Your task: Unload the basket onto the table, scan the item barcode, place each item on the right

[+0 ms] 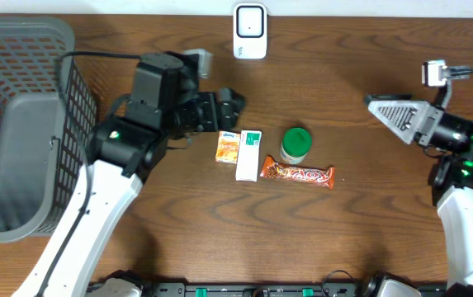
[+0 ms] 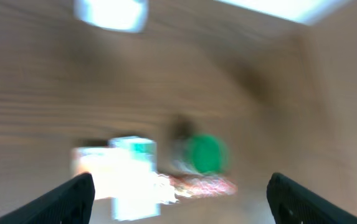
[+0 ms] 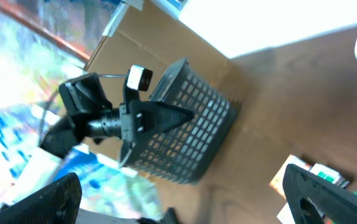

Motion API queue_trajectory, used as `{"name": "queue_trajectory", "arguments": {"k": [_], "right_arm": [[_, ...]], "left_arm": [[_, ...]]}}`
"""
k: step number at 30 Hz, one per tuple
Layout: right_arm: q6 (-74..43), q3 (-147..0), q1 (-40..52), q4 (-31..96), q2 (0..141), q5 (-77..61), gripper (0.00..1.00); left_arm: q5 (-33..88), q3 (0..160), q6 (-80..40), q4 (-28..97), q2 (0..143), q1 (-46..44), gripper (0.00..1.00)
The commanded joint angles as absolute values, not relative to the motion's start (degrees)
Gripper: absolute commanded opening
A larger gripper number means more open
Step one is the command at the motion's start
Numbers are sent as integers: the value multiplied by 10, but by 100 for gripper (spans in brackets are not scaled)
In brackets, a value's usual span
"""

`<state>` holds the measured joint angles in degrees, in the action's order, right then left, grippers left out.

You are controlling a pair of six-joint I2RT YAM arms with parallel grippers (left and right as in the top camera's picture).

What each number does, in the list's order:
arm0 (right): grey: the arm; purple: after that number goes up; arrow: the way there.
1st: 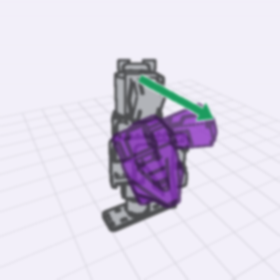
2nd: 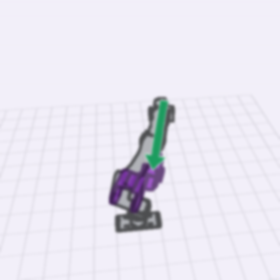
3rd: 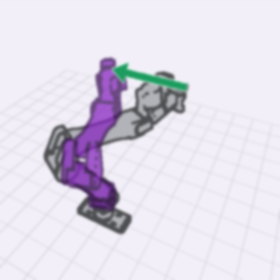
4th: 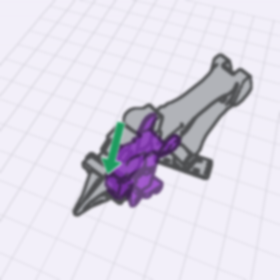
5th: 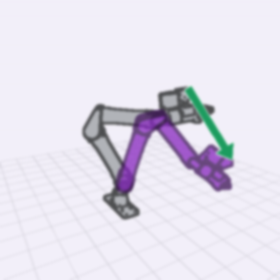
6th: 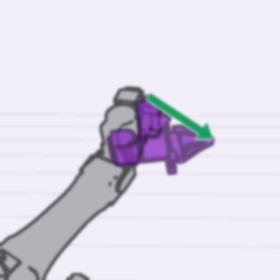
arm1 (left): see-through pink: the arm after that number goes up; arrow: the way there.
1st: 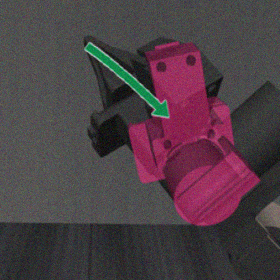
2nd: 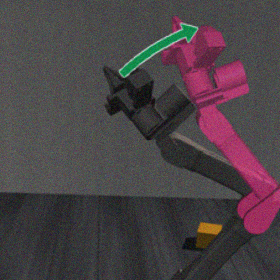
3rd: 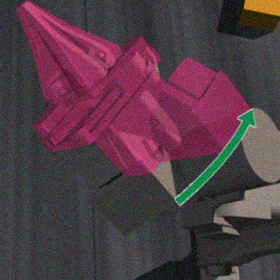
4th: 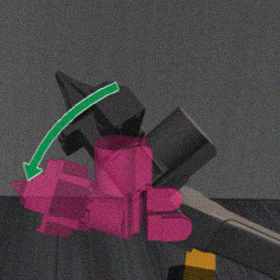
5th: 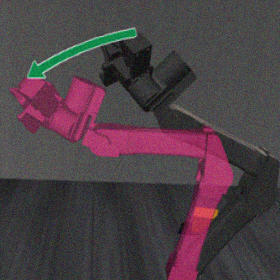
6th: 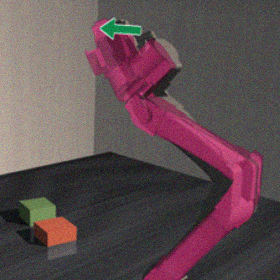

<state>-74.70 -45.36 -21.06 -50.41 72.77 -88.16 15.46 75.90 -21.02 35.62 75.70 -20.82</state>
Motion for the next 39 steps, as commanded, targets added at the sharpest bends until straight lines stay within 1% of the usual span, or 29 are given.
{"name": "queue_trajectory", "arguments": {"k": [1,4,7,8,12,16,18,20,21,22,23,25,27,28,29,31,33,35,36,39], "right_arm": [[-789,-458,-224,-547,707,-893,99],[-826,-458,-235,-595,707,-894,99],[-827,-460,-250,-596,709,-894,99],[-829,-462,-255,-593,712,-894,98],[-906,-499,-282,-542,747,-880,99],[-988,-548,-284,-510,795,-797,99],[-982,-581,-285,-495,818,-740,99],[-925,-632,-285,-438,841,-693,99],[-869,-662,-285,-382,850,-668,98],[-802,-694,-285,-305,858,-639,99],[-735,-730,-285,-200,864,-600,99],[-569,-829,-285,68,875,-459,99],[-423,-929,-278,274,885,-296,99],[-335,-979,-272,352,889,-249,99],[-261,-1013,-267,409,891,-234,99],[-159,-1061,-258,512,889,-226,99],[-100,-1088,-258,597,885,-233,99],[-57,-1090,-256,646,883,-234,99],[-57,-1087,-256,660,884,-234,99],[-127,-1058,-244,651,885,-253,99]], "left_arm": [[-99,785,-140,371,713,-206,89],[-191,785,-131,358,664,-206,89],[-264,785,-131,329,608,-206,89],[-274,785,-131,323,592,-206,89],[-279,785,-131,326,540,-206,89],[-279,785,-131,351,521,-206,89],[-279,785,-131,366,520,-206,89],[-279,785,-131,381,523,-206,89],[-279,785,-131,386,524,-206,89],[-279,785,-132,389,526,-206,89],[-279,785,-132,392,527,-206,89],[-279,785,-131,399,527,-206,89],[-279,785,-131,406,527,-206,89],[-279,785,-131,409,527,-206,89],[-279,785,-131,411,527,-206,89],[-279,784,-131,414,528,-206,89],[-279,784,-131,418,531,-206,89],[-279,780,-132,420,533,-206,89],[-279,778,-132,421,535,-206,89],[-279,775,-152,423,543,-206,89]]}}
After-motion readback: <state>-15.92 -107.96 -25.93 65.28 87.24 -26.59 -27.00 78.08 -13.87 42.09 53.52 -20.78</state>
